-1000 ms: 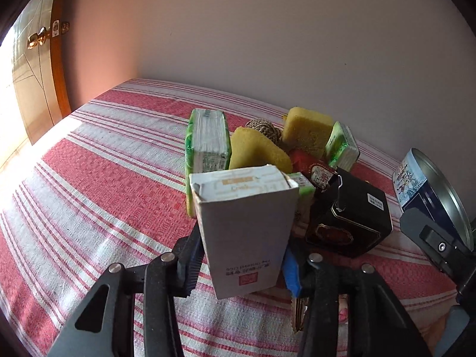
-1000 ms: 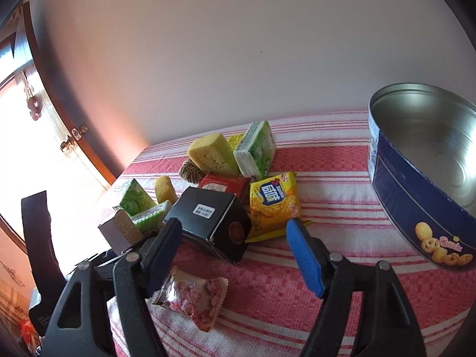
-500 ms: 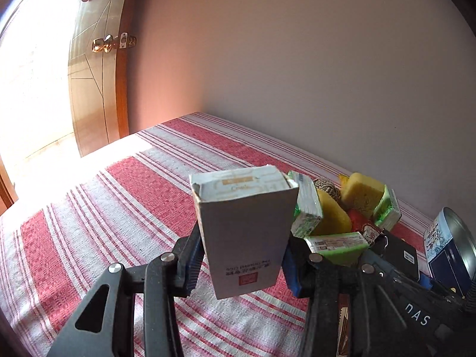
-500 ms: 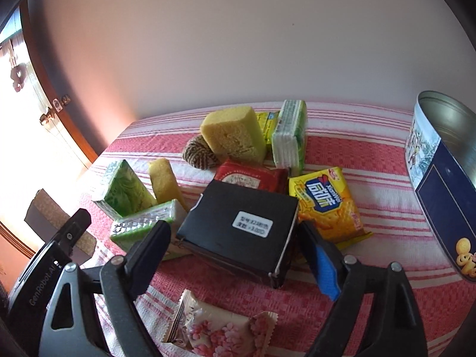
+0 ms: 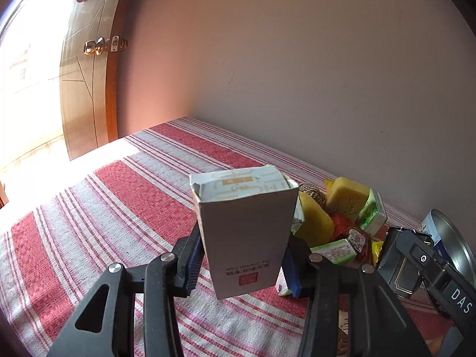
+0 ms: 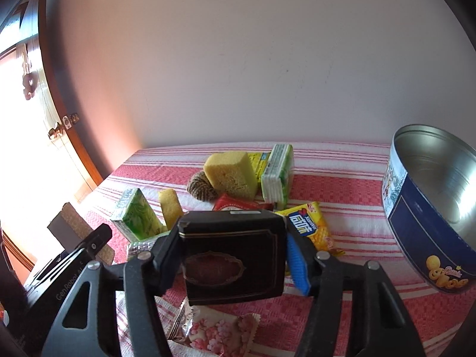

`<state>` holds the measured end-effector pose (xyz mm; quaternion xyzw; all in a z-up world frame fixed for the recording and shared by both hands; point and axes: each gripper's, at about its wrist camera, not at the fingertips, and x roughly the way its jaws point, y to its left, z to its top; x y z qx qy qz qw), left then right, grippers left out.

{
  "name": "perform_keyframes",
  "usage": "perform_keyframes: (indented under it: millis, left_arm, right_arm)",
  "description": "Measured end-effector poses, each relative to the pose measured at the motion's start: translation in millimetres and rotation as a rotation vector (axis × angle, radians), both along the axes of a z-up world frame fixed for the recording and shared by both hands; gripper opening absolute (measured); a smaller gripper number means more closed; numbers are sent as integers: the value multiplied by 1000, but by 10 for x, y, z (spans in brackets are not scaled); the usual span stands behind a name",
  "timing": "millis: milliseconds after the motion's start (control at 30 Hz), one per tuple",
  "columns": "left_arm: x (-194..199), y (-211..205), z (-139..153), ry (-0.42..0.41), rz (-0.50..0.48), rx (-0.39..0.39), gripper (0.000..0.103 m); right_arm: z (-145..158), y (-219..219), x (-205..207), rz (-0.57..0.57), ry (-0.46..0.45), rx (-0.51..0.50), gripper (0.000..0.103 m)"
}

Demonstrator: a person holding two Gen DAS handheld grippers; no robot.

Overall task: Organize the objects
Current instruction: 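Carry the white carton and black box over the blue tin and release both inside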

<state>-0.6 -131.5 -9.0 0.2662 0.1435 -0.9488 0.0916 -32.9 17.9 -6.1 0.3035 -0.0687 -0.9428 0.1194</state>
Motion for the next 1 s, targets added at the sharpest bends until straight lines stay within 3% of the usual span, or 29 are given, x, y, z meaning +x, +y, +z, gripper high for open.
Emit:
perform_keyframes:
  millis: [300, 467, 733, 1000]
  left_arm:
    - [34, 84, 45, 43, -25, -10, 48]
    - [79, 230, 70, 62, -56, -43, 48]
    - [212, 673, 181, 123, -158, -69, 48]
    - [320, 1279, 350, 182, -327, -112, 48]
  right_arm:
    - [197, 346, 206, -57, 84, -19, 62]
    - [313, 624, 363, -133, 162, 24, 62]
    - [408, 1186, 399, -227, 194, 24, 62]
    - [463, 1775, 470, -293, 214, 14, 62]
